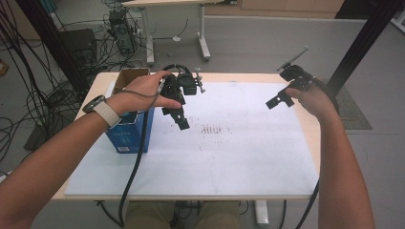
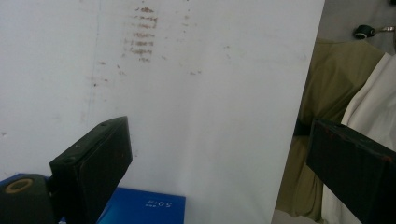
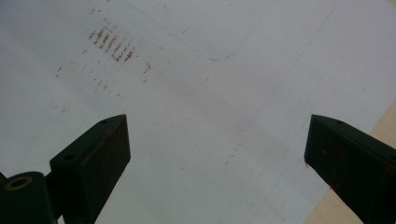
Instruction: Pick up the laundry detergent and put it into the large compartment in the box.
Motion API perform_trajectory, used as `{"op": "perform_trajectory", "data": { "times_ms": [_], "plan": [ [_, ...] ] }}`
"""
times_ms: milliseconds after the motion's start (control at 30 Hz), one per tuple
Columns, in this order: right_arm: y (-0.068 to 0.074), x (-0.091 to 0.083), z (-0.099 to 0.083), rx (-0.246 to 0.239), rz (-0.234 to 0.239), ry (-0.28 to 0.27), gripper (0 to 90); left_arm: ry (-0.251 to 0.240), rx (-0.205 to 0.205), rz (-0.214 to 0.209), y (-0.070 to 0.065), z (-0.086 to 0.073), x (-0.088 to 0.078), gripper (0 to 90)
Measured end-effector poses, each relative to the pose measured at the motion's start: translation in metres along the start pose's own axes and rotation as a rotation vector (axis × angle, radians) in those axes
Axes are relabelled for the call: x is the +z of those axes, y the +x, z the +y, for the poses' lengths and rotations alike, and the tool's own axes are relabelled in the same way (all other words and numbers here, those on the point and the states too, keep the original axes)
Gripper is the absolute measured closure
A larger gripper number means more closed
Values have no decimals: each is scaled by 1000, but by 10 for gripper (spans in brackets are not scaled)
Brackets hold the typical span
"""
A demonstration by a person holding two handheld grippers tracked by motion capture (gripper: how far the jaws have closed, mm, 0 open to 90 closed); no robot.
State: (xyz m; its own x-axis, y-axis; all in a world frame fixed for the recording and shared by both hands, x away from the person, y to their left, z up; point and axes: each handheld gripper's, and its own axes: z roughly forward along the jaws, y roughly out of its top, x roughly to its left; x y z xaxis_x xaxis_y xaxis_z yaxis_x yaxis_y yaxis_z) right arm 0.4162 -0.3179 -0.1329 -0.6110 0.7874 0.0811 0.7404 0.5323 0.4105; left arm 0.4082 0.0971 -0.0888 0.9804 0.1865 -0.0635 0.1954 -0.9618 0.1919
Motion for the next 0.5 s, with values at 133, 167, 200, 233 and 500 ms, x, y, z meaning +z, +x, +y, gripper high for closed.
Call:
{"op": "perform_trajectory", "data": {
  "times_ms": [133, 167, 200, 233, 500],
  "plan": [
    [0, 0, 0, -2, 0, 0, 69, 5, -1, -2, 0, 1, 0, 74],
    [0, 0, 0, -2, 0, -1, 69, 4, 1, -1, 0, 0, 0, 74],
    [0, 0, 0, -2, 0, -1, 69, 5, 1, -1, 0, 1, 0, 74],
    [1, 0, 0, -2, 0, -1, 69, 0, -2, -2, 0, 0, 0, 74],
    [1, -2, -3, 2, -3, -5, 69, -3, -4, -3, 0, -1, 0, 74]
  ]
}}
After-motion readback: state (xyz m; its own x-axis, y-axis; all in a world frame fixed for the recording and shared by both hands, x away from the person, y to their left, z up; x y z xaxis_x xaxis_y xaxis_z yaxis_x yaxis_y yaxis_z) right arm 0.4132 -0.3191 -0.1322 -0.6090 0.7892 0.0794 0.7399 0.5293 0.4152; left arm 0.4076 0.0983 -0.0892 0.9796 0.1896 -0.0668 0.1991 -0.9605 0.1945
